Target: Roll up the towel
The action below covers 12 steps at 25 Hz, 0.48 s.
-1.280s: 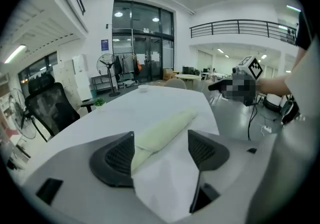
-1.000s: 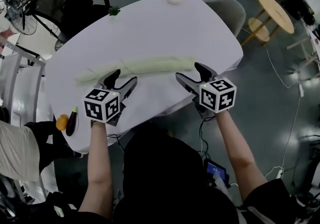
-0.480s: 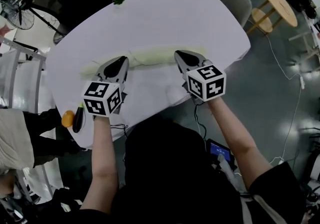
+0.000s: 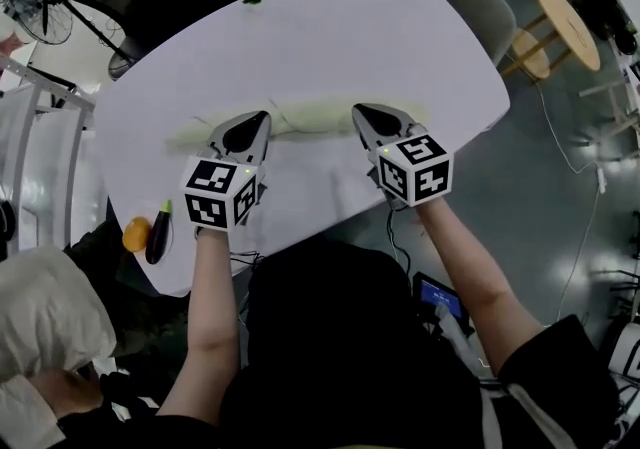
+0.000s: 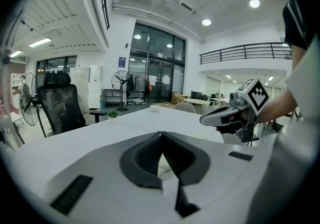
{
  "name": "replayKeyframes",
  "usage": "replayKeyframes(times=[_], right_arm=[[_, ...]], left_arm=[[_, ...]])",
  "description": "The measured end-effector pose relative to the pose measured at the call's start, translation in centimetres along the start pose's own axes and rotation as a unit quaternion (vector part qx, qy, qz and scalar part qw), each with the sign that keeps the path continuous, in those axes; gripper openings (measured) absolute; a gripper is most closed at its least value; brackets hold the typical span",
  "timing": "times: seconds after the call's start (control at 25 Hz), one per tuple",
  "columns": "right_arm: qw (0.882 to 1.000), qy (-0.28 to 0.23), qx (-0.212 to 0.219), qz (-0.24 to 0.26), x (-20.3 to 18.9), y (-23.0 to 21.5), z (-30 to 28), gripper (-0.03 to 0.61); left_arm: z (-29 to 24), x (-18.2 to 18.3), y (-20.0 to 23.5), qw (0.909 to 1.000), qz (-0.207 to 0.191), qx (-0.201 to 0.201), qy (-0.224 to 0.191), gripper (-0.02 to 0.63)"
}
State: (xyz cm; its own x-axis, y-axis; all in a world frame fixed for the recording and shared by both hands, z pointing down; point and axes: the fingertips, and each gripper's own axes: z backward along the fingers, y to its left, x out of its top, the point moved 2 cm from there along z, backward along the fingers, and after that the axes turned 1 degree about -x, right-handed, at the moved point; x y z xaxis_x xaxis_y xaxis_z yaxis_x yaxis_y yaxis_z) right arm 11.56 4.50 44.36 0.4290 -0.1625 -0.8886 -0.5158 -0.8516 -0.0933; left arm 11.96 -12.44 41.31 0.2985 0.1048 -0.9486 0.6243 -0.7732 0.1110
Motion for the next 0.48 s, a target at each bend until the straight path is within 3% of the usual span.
replayKeyframes(times=[0.48], right_arm=[[0.999, 0.017, -0.002, 0.030, -0.4, -0.3, 0.1, 0.006]], left_arm=[[-0.2, -1.2, 1.2, 0.9995, 0.026, 0.016, 0.008, 0.012]])
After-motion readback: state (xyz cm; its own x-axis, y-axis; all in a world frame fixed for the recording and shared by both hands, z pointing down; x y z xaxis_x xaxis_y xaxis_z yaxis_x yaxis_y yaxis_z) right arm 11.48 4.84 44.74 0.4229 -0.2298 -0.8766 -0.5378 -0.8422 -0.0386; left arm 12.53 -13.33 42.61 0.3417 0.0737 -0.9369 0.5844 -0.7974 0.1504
